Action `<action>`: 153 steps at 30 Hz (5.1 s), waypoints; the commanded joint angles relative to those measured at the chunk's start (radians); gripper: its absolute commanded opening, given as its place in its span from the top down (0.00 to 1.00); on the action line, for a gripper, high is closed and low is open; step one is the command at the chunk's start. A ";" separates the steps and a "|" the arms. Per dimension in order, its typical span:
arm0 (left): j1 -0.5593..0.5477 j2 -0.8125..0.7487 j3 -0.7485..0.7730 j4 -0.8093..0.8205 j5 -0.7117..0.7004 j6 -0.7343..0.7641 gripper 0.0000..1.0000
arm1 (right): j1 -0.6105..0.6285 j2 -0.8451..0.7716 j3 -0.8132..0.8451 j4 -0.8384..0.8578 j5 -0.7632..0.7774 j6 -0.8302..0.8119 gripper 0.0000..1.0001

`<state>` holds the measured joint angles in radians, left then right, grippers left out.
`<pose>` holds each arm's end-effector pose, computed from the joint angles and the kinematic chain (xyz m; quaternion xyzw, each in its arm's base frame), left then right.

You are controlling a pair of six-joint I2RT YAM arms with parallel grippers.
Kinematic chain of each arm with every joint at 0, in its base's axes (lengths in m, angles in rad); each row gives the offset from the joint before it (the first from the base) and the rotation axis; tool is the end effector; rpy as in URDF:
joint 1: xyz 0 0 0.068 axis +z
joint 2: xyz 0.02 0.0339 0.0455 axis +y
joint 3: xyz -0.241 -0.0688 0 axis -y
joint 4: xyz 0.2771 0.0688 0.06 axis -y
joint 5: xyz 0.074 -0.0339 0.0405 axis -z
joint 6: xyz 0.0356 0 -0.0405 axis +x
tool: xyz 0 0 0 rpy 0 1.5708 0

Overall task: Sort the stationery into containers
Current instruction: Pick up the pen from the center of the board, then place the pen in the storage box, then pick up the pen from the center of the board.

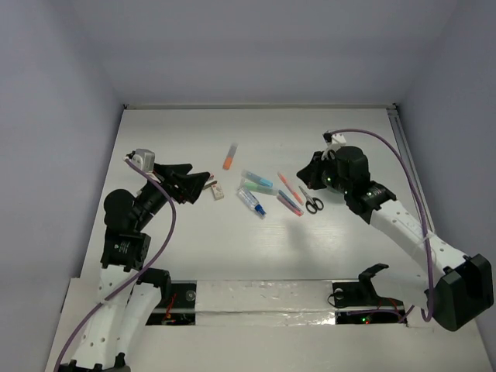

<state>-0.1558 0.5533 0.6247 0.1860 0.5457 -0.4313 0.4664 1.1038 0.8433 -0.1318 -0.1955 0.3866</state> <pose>0.1829 -0.0474 0.3463 0.1307 0.6117 -0.3782 0.6825 0.2607 0.1390 0.2737 -0.0872 0.8246 0.3027 0.4700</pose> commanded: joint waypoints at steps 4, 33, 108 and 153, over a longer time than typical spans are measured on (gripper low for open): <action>-0.005 -0.016 0.030 0.009 -0.003 0.032 0.33 | 0.009 0.079 0.023 -0.048 0.176 -0.020 1.00; -0.014 -0.041 0.030 -0.026 -0.076 0.042 0.82 | 0.009 0.784 0.525 -0.233 0.119 -0.258 0.53; -0.014 -0.043 0.020 -0.011 -0.058 0.035 0.71 | -0.090 0.439 0.197 0.612 0.929 -0.442 1.00; -0.014 -0.026 0.017 -0.002 -0.041 0.031 0.71 | 0.126 0.533 0.191 -0.172 0.223 -0.196 0.60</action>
<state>-0.1646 0.5282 0.6247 0.1303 0.4870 -0.4011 0.5838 1.6016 0.9939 -0.2668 -0.0292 0.2016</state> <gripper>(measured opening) 0.288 0.417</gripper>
